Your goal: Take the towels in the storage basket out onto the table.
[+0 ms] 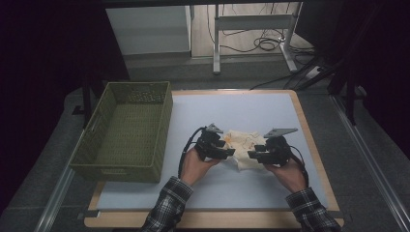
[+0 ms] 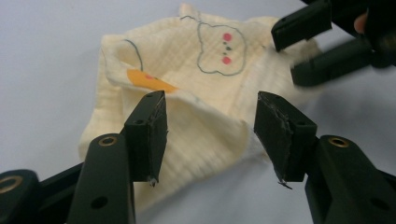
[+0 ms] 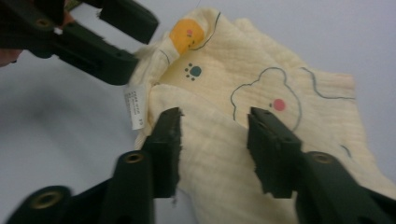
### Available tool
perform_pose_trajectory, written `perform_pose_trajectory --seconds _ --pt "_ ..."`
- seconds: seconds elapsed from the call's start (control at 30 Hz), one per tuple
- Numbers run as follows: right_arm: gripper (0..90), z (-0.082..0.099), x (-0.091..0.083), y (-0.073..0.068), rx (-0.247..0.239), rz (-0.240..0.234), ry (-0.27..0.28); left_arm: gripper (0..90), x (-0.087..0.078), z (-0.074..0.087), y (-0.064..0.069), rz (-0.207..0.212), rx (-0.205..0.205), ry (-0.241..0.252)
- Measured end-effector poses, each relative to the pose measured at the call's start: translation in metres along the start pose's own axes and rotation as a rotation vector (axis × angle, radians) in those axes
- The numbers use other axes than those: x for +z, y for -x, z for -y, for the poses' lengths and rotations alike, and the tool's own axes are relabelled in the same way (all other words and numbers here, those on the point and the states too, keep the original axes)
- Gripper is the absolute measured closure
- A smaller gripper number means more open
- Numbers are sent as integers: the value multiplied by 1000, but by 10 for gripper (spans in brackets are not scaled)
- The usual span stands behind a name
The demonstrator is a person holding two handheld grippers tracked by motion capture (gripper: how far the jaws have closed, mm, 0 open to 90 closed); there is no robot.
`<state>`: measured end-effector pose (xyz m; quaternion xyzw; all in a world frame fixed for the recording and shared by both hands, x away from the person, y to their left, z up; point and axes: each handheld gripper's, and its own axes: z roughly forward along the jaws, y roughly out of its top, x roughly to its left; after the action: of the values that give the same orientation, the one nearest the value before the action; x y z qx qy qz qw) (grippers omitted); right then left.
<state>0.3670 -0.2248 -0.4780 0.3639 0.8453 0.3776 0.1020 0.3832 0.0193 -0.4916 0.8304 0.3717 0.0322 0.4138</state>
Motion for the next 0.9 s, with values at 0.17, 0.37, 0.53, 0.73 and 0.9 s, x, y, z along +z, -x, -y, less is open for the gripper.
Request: perform_pose_trajectory --seconds 0.17,0.37,0.53,0.73,0.9 --pt "664 9 17 -4 -42 37 -67 559 20 2 -8 -37 -29 -58" --pt "869 14 17 -6 -55 43 -97 897 26 10 -11 -23 11 -100" --pt "871 11 -3 -6 -54 58 -50 900 8 10 -13 -46 22 -45" --pt "869 11 -31 5 -20 67 -1 900 -16 9 -20 -18 4 8" --pt "868 9 -38 10 -3 75 5 710 -10 13 -3 117 61 6"
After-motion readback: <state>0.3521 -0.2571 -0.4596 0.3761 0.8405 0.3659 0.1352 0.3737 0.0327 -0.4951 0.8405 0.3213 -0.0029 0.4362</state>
